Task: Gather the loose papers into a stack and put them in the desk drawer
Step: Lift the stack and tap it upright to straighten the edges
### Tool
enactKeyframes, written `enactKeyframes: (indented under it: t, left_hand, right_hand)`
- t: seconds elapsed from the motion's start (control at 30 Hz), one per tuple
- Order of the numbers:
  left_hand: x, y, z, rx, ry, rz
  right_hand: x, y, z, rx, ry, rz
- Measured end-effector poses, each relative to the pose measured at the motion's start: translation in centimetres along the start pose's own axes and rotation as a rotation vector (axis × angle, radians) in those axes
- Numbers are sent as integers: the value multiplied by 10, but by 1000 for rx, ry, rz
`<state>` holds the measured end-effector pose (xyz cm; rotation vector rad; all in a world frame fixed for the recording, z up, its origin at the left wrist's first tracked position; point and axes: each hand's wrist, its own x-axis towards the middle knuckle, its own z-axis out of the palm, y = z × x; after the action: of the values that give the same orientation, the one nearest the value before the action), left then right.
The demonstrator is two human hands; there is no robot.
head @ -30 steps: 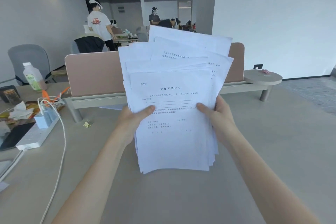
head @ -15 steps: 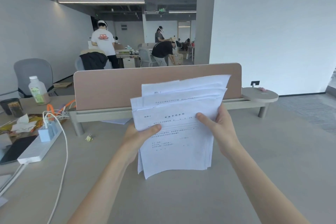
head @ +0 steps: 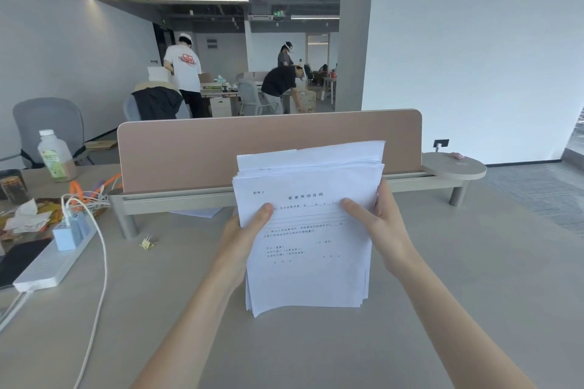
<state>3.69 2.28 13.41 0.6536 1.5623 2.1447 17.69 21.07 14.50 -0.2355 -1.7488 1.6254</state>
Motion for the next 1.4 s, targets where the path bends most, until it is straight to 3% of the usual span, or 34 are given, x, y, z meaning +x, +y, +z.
enactKeyframes:
  t: [0.17, 0.4, 0.63, 0.77, 0.93, 1.1, 1.27, 1.4]
  left_hand:
    - [-4, -18, -3, 58, 2, -93]
    - [0, -19, 3, 227, 64, -22]
    - [6, 4, -6, 337, -150, 21]
    - [7, -1, -15, 373, -311, -69]
    - [7, -22, -8, 453, -122, -24]
    - [5, -38, -3, 388, 19, -14]
    - [-4, -49, 2, 174, 9, -130]
    - [-6, -58, 4, 103, 8, -167]
  right_hand:
    - [-9, 36, 2, -61, 15, 127]
    - [-12, 37, 10, -105, 123, 75]
    - [-4, 6, -9, -83, 93, 20]
    - [-1, -3, -17, 9, 124, 42]
    - [-4, 0, -14, 30, 133, 35]
    - [-8, 9, -5, -112, 157, 3]
    - [-5, 4, -4, -182, 209, -51]
    - [11, -17, -14, -280, 164, -249]
